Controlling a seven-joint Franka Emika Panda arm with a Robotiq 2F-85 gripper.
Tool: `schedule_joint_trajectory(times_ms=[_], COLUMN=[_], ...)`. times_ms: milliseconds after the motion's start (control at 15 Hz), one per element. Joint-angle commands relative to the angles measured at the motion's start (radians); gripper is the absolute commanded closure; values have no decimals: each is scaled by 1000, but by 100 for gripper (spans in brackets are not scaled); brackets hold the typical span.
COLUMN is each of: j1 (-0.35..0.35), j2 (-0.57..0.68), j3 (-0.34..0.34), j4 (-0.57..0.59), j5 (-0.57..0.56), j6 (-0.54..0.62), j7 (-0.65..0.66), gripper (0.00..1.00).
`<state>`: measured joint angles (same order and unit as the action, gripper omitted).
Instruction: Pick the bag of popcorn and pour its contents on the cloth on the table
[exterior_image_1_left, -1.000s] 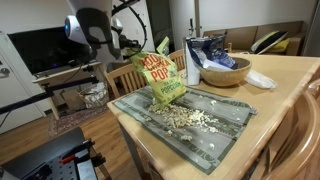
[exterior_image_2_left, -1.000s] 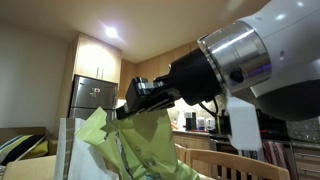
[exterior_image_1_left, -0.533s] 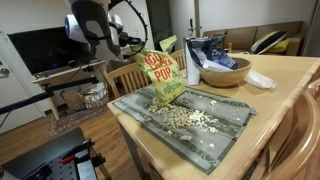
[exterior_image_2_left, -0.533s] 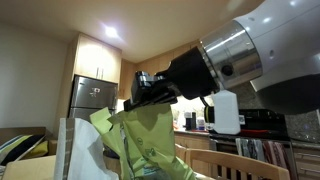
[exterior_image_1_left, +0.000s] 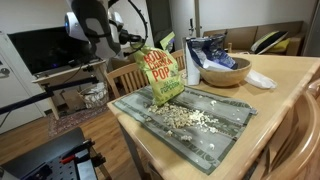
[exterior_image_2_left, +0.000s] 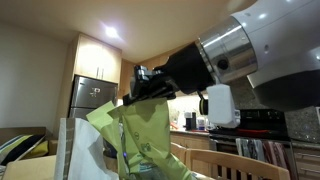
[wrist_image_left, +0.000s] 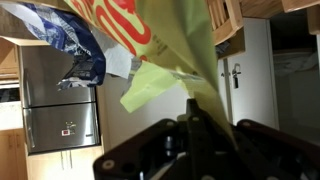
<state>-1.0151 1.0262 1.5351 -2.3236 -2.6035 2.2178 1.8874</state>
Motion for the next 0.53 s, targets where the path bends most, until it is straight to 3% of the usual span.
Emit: schedule_joint_trajectory(times_ms=[0, 467], j1=[-31, -106], j2=[-53, -174], j3=[64, 148], j4=[13, -1], j5=[-1, -1], j6=[-43, -133], j7=[28, 77], gripper=[100, 100])
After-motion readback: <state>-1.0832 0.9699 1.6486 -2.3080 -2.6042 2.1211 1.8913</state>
